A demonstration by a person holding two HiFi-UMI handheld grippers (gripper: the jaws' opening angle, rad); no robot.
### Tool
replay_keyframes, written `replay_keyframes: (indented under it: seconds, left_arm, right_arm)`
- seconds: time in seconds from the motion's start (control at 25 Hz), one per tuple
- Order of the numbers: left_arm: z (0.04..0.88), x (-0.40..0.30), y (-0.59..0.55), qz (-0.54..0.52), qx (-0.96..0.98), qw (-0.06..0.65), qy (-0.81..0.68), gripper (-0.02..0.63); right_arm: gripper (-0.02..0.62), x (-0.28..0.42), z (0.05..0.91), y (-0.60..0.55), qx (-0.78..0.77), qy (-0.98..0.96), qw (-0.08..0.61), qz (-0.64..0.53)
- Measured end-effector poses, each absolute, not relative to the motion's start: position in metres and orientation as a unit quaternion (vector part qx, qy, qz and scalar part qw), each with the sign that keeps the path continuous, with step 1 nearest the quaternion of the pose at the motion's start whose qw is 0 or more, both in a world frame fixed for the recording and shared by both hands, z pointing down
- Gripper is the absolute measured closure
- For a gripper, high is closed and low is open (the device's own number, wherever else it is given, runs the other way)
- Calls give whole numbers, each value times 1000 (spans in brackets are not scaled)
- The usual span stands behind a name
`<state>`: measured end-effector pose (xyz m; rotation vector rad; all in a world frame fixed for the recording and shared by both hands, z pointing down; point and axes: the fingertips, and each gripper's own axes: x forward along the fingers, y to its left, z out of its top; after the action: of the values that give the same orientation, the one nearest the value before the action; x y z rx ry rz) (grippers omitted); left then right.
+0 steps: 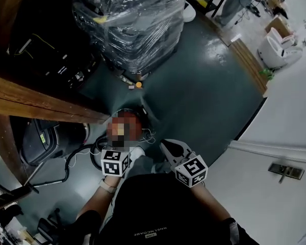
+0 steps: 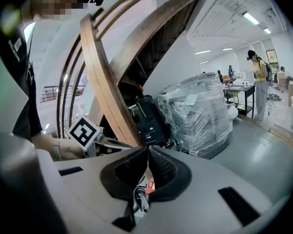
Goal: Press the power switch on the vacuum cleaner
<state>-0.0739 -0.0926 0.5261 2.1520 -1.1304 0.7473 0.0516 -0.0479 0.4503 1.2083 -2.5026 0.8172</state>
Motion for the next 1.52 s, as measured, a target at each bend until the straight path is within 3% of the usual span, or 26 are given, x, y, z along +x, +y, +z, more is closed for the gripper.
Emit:
replay_keyframes:
  seconds: [0.6, 1.52]
  left_arm:
    - [367, 4, -62, 123, 888, 221, -384, 591]
    - [360, 22, -34, 82, 896, 234, -369, 591]
  right_arm:
    - [568, 104, 377, -41, 414, -879, 75, 225]
    - [568, 113, 345, -14, 404, -896, 54, 178]
